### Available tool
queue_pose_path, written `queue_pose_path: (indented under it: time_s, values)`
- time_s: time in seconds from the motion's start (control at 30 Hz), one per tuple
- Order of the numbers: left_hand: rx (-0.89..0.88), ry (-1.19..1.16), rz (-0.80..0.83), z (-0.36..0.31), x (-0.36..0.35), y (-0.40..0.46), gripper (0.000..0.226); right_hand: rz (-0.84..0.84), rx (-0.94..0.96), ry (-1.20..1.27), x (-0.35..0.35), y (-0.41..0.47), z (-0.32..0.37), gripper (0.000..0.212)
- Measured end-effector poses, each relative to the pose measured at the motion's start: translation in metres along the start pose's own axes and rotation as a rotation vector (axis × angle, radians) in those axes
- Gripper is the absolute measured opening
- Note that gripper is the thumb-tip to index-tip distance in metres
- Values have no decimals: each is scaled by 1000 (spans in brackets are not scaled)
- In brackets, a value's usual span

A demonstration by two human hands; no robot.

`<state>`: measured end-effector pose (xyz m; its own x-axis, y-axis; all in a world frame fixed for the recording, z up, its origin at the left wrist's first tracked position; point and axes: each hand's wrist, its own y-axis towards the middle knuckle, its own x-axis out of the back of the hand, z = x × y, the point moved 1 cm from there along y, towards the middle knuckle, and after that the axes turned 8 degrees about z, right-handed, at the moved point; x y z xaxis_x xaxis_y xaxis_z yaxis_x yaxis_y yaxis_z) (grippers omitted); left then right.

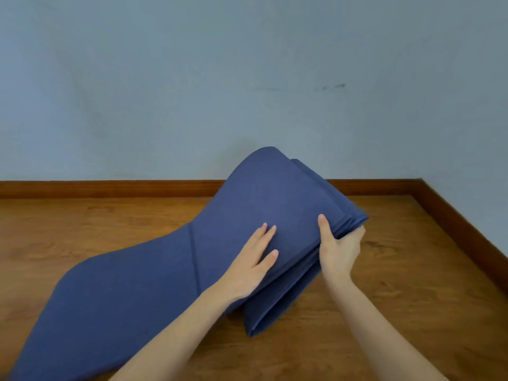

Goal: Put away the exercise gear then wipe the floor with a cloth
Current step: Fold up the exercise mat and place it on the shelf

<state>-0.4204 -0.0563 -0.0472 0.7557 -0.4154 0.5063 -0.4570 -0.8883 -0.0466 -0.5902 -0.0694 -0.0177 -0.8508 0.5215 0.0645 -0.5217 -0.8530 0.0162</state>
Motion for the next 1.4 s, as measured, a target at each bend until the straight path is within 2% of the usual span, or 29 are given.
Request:
queue_pose_path:
  time_s: [0.13,0.2,0.3,0.4,0.47,0.5,0.57,0.63,0.73,0.87,0.93,1.0,1.07,1.1,1.2,1.3,1.4]
  values:
    - [256,342,138,34,-16,11,89,-80,-125,29,35,15,-32,73]
    - [324,421,221,49,-30,11,105,-132,-220,117,57,19,-55,69]
    - [293,545,335,64,-54,5,116,-134,-437,262,95,22,-99,67]
    - [199,678,382,73,-73,1,113,-76,-679,337,132,14,-143,57]
    - [148,693,392,79,-80,-1,110,-84,-778,211,149,7,-160,57]
    - [128,692,390,84,-83,-2,109,-112,-788,56,155,6,-162,61]
    - [94,681,378,90,-86,-3,108,-146,-708,-277,160,10,-156,81]
    - [72,679,373,95,-86,-4,103,-97,-509,-537,155,14,-139,92]
    - [50,655,347,99,-86,-9,90,92,-127,-981,136,21,-122,76]
    - [67,455,257,93,-87,-16,100,545,209,-1239,97,23,-115,60]
    - [76,342,177,91,-80,-19,97,673,300,-1317,76,25,-114,59]
    - [61,311,85,93,-69,-24,79,734,326,-1385,55,27,-113,61]
    - [80,296,-51,103,-53,-29,52,782,219,-1433,37,33,-116,66]
    - [115,293,-137,110,-45,-32,48,812,120,-1450,31,36,-119,69]
    - [307,336,-341,139,-21,-47,48,947,-142,-1538,24,44,-136,75]
    - [495,347,-419,169,-7,-72,49,1056,-286,-1581,19,54,-141,77]
    - [653,395,-478,188,1,-98,53,1097,-361,-1577,14,60,-140,79]
